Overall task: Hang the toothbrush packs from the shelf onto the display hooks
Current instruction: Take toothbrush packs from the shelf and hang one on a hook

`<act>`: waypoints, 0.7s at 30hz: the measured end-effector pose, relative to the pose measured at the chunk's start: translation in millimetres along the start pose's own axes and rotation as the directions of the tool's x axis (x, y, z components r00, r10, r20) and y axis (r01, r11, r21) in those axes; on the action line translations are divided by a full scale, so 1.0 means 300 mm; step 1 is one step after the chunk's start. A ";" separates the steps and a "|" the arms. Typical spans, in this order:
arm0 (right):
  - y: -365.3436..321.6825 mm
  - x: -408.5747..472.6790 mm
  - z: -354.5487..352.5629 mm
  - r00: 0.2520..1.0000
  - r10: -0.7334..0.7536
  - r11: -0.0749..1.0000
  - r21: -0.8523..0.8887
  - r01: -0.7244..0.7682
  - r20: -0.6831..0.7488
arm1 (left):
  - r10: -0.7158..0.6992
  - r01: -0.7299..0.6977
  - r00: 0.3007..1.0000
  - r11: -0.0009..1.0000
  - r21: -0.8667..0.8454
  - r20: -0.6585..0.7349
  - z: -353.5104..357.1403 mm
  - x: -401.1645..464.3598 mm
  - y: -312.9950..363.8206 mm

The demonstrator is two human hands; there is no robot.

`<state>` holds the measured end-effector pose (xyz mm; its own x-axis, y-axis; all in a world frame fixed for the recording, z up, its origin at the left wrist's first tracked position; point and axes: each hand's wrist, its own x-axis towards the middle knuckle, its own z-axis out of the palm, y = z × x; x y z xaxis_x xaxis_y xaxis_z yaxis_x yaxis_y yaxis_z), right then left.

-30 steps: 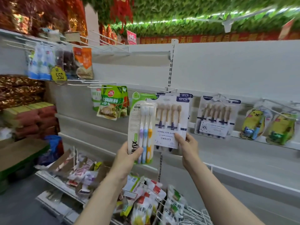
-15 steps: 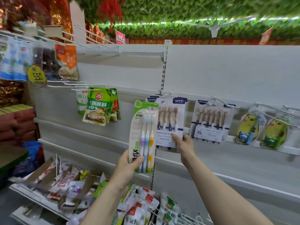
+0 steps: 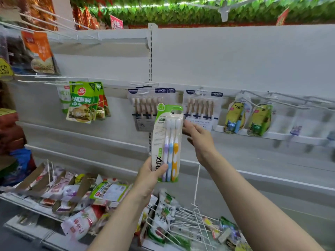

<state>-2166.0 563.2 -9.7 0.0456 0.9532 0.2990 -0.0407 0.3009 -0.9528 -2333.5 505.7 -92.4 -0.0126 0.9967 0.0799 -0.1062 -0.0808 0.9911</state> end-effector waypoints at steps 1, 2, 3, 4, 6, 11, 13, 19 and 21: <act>-0.020 -0.031 -0.048 1.000 0.002 1.000 -0.002 -0.002 0.004 | -0.001 0.001 1.000 1.000 0.001 0.016 0.060 -0.016 -0.006; -0.039 -0.060 -0.100 1.000 0.008 1.000 0.000 -0.008 -0.009 | -0.003 0.003 1.000 1.000 0.004 0.029 0.120 -0.031 -0.014; -0.057 -0.089 -0.156 1.000 0.013 1.000 0.010 -0.013 -0.028 | -0.011 0.011 0.999 1.000 0.003 0.039 0.182 -0.049 -0.019; -0.071 -0.117 -0.217 0.999 0.014 1.000 0.019 -0.013 -0.048 | -0.018 0.018 0.998 1.000 0.000 0.057 0.245 -0.068 -0.024; -0.100 -0.174 -0.340 0.996 0.010 0.999 0.032 -0.007 -0.094 | -0.027 0.027 0.994 1.000 0.006 0.109 0.369 -0.108 -0.031; -0.161 -0.293 -0.619 0.980 -0.001 1.000 0.019 0.005 -0.200 | -0.036 0.033 0.976 0.999 0.018 0.214 0.641 -0.207 -0.039; -0.186 -0.342 -0.718 0.972 -0.007 1.000 0.024 0.013 -0.236 | -0.029 0.024 0.965 0.999 0.021 0.260 0.737 -0.239 -0.041; -0.254 -0.475 -1.018 0.938 -0.040 0.999 -0.021 0.034 -0.343 | -0.003 -0.003 0.933 1.000 0.017 0.361 1.031 -0.329 -0.058; -0.278 -0.525 -1.112 0.926 -0.040 0.999 -0.031 0.030 -0.376 | -0.013 0.010 0.918 1.000 0.009 0.395 1.132 -0.370 -0.064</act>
<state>-1836.9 377.7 5.2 0.4190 0.8588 0.2949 -0.0085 0.3284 -0.9445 -1992.3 397.8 -84.1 0.3829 0.9181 0.1027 -0.0969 -0.0706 0.9928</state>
